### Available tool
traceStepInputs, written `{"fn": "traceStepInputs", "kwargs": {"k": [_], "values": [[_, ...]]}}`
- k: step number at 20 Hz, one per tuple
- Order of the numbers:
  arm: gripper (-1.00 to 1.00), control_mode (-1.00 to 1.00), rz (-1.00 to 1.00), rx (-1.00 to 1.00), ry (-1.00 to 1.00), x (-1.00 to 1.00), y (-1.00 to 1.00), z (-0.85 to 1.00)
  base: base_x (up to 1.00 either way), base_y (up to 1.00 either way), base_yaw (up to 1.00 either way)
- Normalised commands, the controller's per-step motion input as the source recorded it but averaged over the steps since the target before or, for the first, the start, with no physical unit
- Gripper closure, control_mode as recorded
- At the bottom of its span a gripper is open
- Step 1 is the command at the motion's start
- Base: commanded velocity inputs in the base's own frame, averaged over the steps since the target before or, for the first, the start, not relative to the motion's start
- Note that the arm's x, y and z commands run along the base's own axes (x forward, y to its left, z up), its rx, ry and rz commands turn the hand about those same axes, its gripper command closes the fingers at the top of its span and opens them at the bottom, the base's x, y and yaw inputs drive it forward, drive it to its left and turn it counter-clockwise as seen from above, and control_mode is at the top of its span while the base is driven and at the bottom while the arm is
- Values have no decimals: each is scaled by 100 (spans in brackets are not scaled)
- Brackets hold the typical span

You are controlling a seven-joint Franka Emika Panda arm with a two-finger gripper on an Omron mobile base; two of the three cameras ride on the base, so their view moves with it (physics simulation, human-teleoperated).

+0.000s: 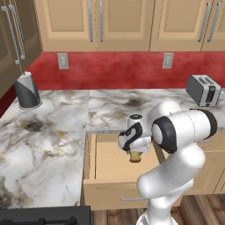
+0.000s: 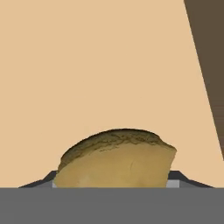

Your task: Restock the sink supplies by placing the sponge and soap dispenser on the counter and next to the sink. Make sure the soap dispenser is upright.

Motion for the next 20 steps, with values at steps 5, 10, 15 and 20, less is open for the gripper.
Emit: {"fn": "traceStepInputs", "kwargs": {"k": [5, 10, 15, 20], "values": [[100, -100, -17, 0, -3, -55, -11, 100, 0, 0, 0], [100, -100, -14, 0, 0, -43, -14, 100, 0, 0, 0], [100, -100, -14, 1, 1, -35, -39, 92, 0, 0, 0], [100, 100, -3, 1, 0, -8, -14, 12, -32, -77, -20]]}}
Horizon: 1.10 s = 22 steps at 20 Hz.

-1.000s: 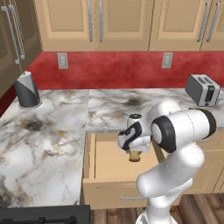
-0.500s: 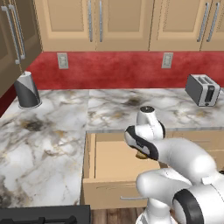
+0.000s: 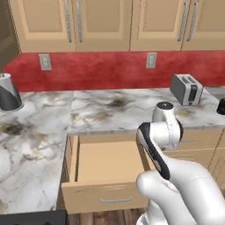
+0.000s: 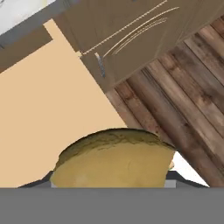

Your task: Restock the sink supplies by placing the sponge and soap dispenser on the counter and next to the sink. Make sure the soap dispenser is upright.

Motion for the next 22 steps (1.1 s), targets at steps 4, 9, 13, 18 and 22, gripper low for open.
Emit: {"fn": "traceStepInputs", "kwargs": {"k": [4, 9, 13, 18, 22], "values": [[100, 100, 0, 0, 0, 0, 0, 0, -23, -100, -22], [100, 100, 0, 0, 0, 0, 0, 0, -1, -100, -15], [100, 100, 0, 0, 0, 0, 0, 0, 2, -100, -12], [100, 100, 0, 0, 0, 0, 0, 0, 16, -100, -8], [100, 100, 0, 0, 0, 0, 0, 0, 30, -100, -7]]}}
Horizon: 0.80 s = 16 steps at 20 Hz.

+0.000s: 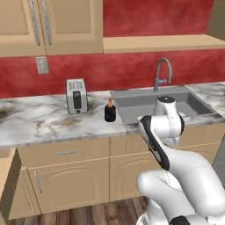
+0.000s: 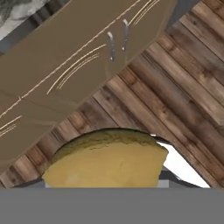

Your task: Restock the sink supplies by placing the sponge and soap dispenser on the counter and next to the sink. Make sure the soap dispenser is upright.

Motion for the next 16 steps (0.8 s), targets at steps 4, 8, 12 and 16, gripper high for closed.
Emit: {"fn": "traceStepInputs", "kwargs": {"k": [4, 8, 12, 16], "values": [[100, 100, 0, 0, 0, 0, 0, 0, 44, -100, -6], [100, 100, 0, 0, 0, 0, 0, 0, 53, -100, -4], [100, 100, 0, 0, 0, 0, 0, 0, 53, -100, -5], [100, 100, 0, 0, 0, 0, 0, 0, 44, -100, -3]]}}
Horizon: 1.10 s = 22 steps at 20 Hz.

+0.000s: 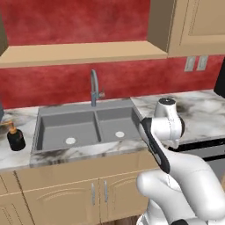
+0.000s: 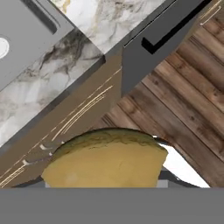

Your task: Restock the sink supplies by placing the sponge and soap dispenser on the counter and next to the sink. Make sure the soap dispenser is upright.

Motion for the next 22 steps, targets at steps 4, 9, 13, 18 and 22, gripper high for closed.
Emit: {"fn": "traceStepInputs", "kwargs": {"k": [4, 9, 13, 18, 22], "values": [[100, -100, 0, 5, 4, 17, -25, 2, 23, -75, -2], [100, -100, 0, 14, 19, 97, -38, 1, 0, 0, 0], [100, -100, 0, 0, 20, 100, 1, 0, 0, 0, 0], [100, -100, 0, 0, 17, 98, 0, -2, 0, 0, 0], [100, -100, 0, 0, 3, 87, 0, -31, 0, 0, 0]]}}
